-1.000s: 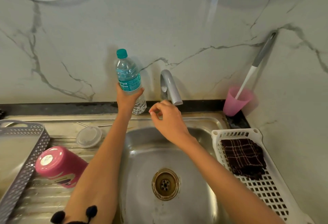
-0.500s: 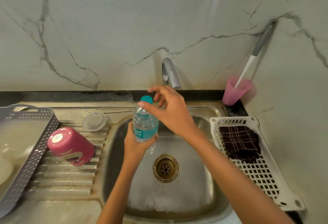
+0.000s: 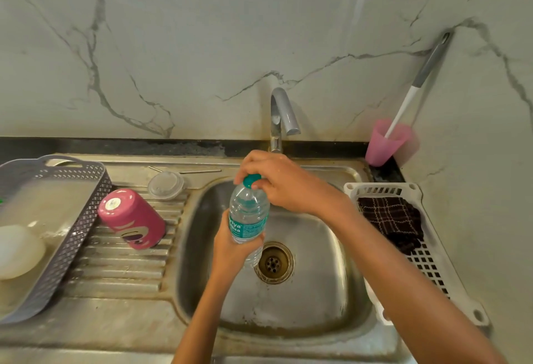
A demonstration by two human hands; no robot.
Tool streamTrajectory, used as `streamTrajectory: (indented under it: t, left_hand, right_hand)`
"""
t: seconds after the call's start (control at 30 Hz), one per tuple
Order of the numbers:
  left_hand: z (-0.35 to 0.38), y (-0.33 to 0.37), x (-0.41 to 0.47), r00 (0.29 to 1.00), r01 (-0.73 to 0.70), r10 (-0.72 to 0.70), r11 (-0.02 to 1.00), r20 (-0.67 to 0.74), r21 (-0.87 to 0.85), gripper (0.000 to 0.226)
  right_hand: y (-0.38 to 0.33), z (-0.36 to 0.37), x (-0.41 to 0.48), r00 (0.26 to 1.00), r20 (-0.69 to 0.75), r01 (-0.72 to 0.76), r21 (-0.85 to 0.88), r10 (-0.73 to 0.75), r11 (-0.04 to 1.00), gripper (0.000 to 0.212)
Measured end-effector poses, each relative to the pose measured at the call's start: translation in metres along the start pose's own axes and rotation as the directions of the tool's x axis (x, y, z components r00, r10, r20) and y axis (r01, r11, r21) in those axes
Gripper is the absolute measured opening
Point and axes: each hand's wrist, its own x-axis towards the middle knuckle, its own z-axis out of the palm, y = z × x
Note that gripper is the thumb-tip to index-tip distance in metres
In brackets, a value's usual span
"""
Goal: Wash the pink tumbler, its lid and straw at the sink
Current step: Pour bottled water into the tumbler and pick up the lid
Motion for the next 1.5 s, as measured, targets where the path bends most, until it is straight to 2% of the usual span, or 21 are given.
streamTrajectory:
  t: [0.1,0.17,0.37,0.5,0.6,0.73,0.83,0.93,1.0,1.13,1.3,1.5]
  left_hand:
    - [-0.002,-0.003,-0.002,1.000,0.005,-0.005,1.000,0.002,-0.019,0.065]
    - [-0.005,-0.006,-0.003,1.000,0.015,-0.014,0.999,0.008,-0.035,0.065]
    - [-0.017,-0.016,-0.001,1.000,0.023,-0.022,0.997,0.022,-0.072,0.064]
    - [-0.027,-0.023,0.004,0.998,0.029,-0.026,0.997,0.050,-0.070,0.064]
    - [-0.033,-0.027,0.010,0.998,0.043,-0.039,0.995,0.053,-0.086,0.066]
    - [-0.038,-0.032,0.018,0.997,0.060,-0.055,0.993,0.046,-0.100,0.066]
    - [-0.040,-0.037,0.020,0.997,0.078,-0.074,0.991,0.037,-0.106,0.066]
    - [-0.039,-0.039,0.021,0.996,0.091,-0.088,0.988,0.031,-0.121,0.068]
    - [-0.039,-0.038,0.022,0.995,0.096,-0.093,0.986,0.024,-0.134,0.070]
    - [-0.038,-0.036,0.029,0.997,0.081,-0.080,0.985,0.011,-0.154,0.070]
    - [-0.036,-0.034,0.043,0.997,0.072,-0.073,0.982,0.001,-0.172,0.070]
    - [-0.035,-0.031,0.059,0.998,0.063,-0.065,0.982,-0.005,-0.176,0.074]
  right_hand:
    - [0.001,0.004,0.003,0.999,-0.034,-0.028,-0.021,0.027,0.999,0.034]
    - [0.001,0.007,0.005,0.999,-0.048,-0.026,-0.017,0.026,1.000,0.030]
    - [0.006,0.012,0.012,0.999,-0.014,0.039,0.186,-0.037,0.982,0.029]
    - [0.011,0.014,0.023,0.993,0.052,0.096,0.192,-0.108,0.977,0.028]
    - [0.016,0.016,0.033,0.988,0.081,0.107,0.241,-0.130,0.965,0.026]
    - [0.022,0.020,0.049,0.986,0.104,0.108,0.215,-0.133,0.971,0.029]
    - [0.028,0.020,0.059,0.998,0.010,0.049,0.343,-0.056,0.938,0.031]
    - [0.041,0.026,0.074,0.975,-0.169,-0.041,0.497,0.144,0.867,0.025]
    - [0.058,0.038,0.091,0.936,-0.226,-0.127,0.499,0.270,0.857,0.026]
    - [0.096,0.068,0.131,0.859,-0.231,-0.311,0.475,0.458,0.823,0.031]
    - [0.132,0.091,0.178,0.814,-0.353,-0.343,0.350,0.462,0.872,0.018]
    - [0.157,0.109,0.204,0.814,-0.377,-0.385,0.216,0.441,0.897,0.005]
